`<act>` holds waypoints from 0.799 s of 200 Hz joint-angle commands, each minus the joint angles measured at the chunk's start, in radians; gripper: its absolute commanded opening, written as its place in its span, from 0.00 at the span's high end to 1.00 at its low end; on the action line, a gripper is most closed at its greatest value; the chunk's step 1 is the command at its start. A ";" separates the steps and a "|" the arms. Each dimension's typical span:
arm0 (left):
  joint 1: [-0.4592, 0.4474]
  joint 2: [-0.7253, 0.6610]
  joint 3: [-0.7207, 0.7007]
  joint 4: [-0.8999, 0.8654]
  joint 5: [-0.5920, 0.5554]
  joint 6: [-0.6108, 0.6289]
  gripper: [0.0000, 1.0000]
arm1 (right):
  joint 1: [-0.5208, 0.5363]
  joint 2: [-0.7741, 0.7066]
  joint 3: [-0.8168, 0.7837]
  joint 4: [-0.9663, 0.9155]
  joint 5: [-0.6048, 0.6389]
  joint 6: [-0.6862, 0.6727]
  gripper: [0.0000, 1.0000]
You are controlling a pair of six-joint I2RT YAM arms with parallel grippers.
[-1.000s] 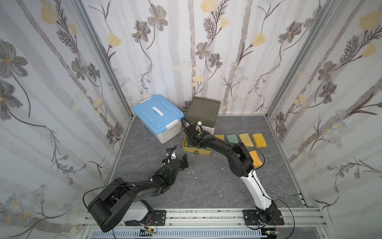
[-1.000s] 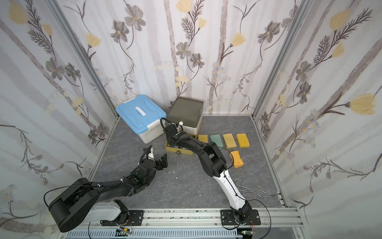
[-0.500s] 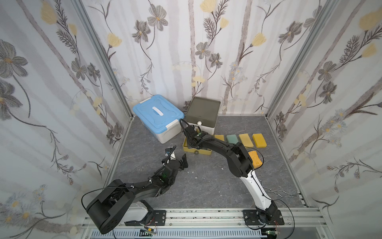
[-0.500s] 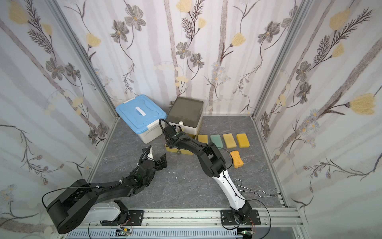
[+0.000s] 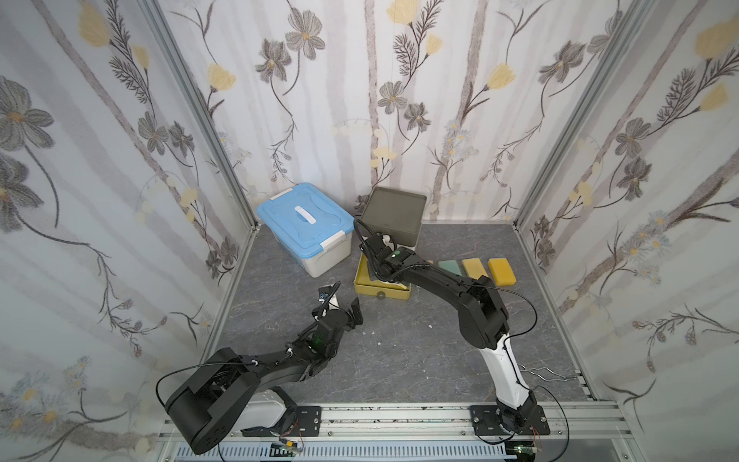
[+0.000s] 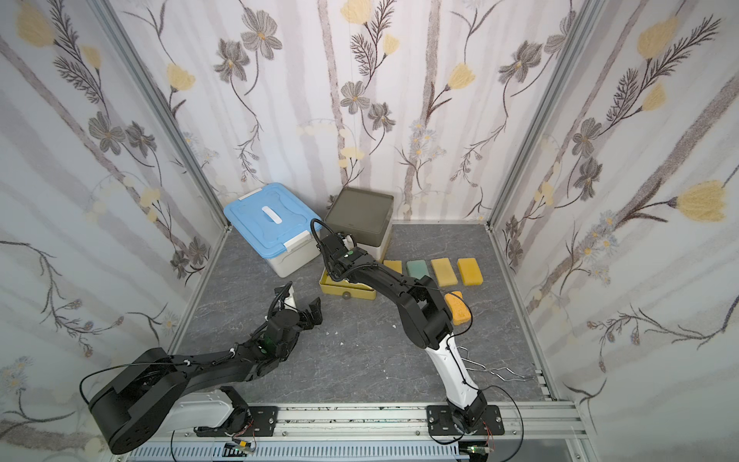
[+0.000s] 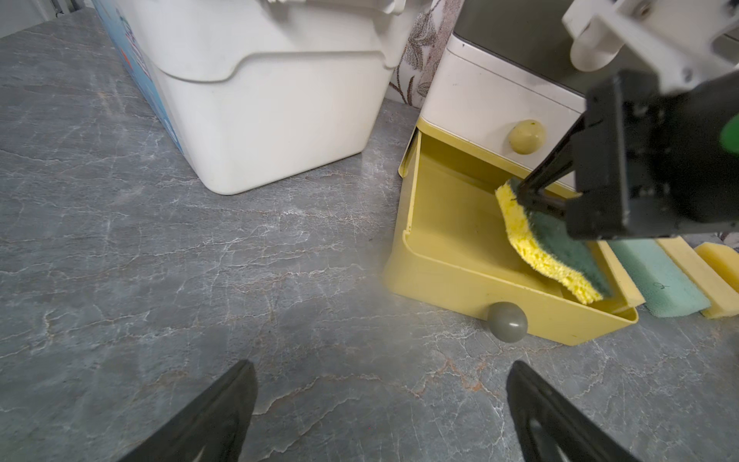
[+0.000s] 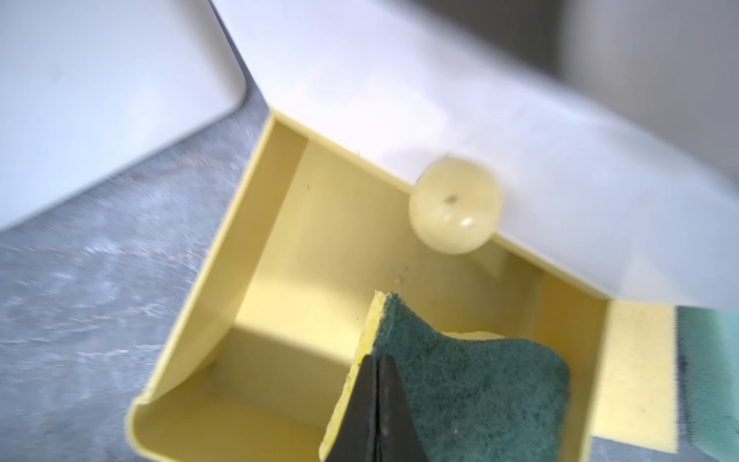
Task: Take the sponge out of the drawer
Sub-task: Pick up the sponge from the drawer.
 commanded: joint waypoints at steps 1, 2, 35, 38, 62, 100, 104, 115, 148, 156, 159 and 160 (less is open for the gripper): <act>0.001 0.003 0.000 0.003 -0.017 0.006 0.00 | 0.003 -0.030 -0.019 0.049 0.029 -0.010 1.00; 0.001 0.003 0.000 0.003 -0.018 0.007 0.00 | 0.002 -0.031 -0.020 0.050 0.029 -0.011 1.00; 0.001 0.002 0.002 0.002 -0.016 0.008 0.00 | 0.005 -0.072 -0.045 0.065 0.016 -0.008 1.00; 0.001 0.002 0.003 0.002 -0.017 0.008 0.00 | 0.005 -0.077 -0.047 0.066 0.015 -0.009 1.00; 0.002 0.000 0.003 0.001 -0.015 0.008 0.00 | 0.013 -0.119 -0.060 0.058 0.021 -0.010 1.00; 0.001 0.002 0.004 0.004 -0.015 0.005 0.00 | 0.028 -0.203 -0.084 0.059 0.017 -0.013 1.00; 0.001 0.003 0.005 0.003 -0.014 0.005 0.00 | 0.028 -0.209 -0.088 0.057 0.017 -0.013 1.00; 0.001 0.005 0.005 0.006 -0.009 0.004 0.00 | 0.027 -0.229 -0.108 0.053 0.035 -0.009 1.00; 0.001 0.022 0.010 0.016 0.007 0.006 0.00 | 0.021 -0.322 -0.238 0.052 0.090 0.036 1.00; 0.001 0.029 0.012 0.019 0.010 0.006 0.00 | 0.017 -0.349 -0.273 0.052 0.100 0.049 1.00; 0.001 0.031 0.014 0.020 0.013 0.007 0.00 | 0.015 -0.359 -0.289 0.053 0.102 0.054 1.00; 0.001 0.032 0.015 0.019 0.013 0.007 0.00 | 0.015 -0.362 -0.293 0.052 0.103 0.056 1.00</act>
